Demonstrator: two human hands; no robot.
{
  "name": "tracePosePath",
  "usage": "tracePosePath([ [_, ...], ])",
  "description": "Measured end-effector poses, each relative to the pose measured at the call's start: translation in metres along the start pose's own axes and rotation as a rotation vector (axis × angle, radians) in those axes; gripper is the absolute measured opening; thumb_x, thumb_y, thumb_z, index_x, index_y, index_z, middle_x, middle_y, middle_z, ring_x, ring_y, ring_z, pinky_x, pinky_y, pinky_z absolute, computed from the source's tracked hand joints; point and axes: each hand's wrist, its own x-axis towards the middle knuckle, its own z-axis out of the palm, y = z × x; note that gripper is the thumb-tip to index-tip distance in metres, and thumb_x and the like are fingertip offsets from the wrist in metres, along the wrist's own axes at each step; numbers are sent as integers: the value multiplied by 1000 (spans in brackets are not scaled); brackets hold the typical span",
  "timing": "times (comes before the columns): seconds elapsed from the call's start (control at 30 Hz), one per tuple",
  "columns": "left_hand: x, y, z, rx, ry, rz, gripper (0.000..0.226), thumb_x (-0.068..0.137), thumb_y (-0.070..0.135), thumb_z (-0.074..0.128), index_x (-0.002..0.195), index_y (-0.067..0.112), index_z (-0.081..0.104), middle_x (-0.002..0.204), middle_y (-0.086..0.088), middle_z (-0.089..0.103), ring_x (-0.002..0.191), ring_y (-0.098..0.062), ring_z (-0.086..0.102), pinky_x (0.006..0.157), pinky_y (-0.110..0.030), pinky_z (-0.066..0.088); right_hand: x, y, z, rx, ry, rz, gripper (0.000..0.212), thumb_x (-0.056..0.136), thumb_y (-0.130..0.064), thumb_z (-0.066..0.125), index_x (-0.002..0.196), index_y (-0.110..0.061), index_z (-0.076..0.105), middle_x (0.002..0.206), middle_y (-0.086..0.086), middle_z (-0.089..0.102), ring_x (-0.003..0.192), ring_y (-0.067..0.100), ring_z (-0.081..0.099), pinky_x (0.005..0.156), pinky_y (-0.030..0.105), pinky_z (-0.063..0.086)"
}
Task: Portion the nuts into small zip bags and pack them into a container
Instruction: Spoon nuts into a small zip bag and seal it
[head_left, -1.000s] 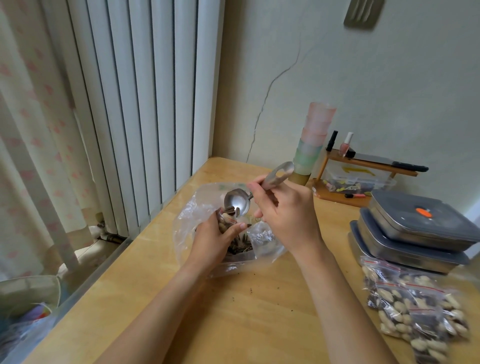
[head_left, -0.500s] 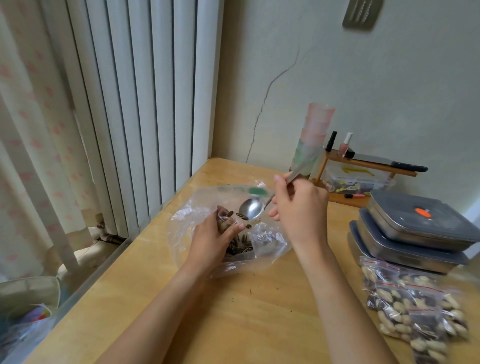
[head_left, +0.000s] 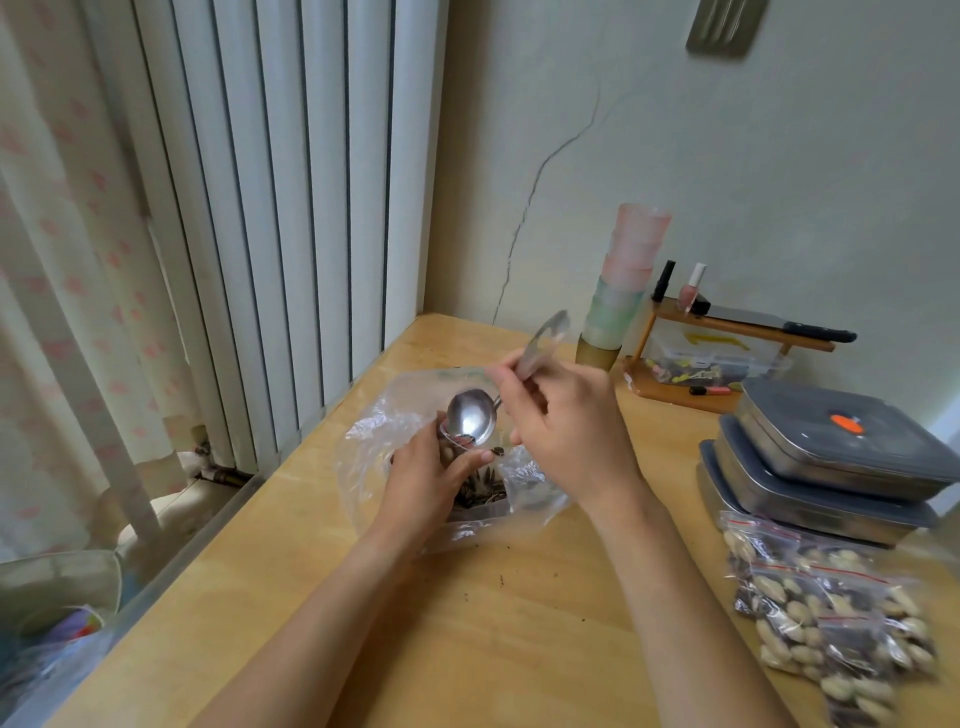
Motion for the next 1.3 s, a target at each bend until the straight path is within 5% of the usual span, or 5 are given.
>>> tracePosePath([
  [0.2,2,-3,1,-53,30,-49,28,86,41,78,99,35,54,87,12,69,81,1,63,65,-18,45,0,-5,4,-72,126,-201,23,101,-20,61,92,-3,74,69,2,66,56,18,60,56,31,52],
  [0.37,1,-4,2,-59,39,-70,33,88,42,75,99,31,46,91,5,68,84,-10,64,77,-36,52,0,1,-1,-33,133,-175,25,103,-18,60,88,-2,73,83,-1,73,58,12,64,65,2,37],
  [0.67,1,-3,3,-47,40,-62,36,90,43,73,88,11,57,84,-14,71,82,-30,67,74,-48,52,-3,6,4,-115,191,-159,32,105,-26,54,94,-3,74,80,4,73,55,19,66,59,10,35],
  [0.87,-1,3,1,-58,27,-3,26,90,40,73,92,35,48,87,9,65,85,-8,62,76,-30,49,-4,11,10,-101,148,-128,48,108,-41,45,94,-7,75,86,4,74,53,19,63,49,31,49],
  [1.3,1,-6,3,-98,15,0,38,90,39,74,105,32,41,93,7,67,83,-6,64,69,-24,47,-2,4,0,-50,168,-180,27,103,-21,58,92,-4,75,80,-1,72,55,15,66,62,0,32],
])
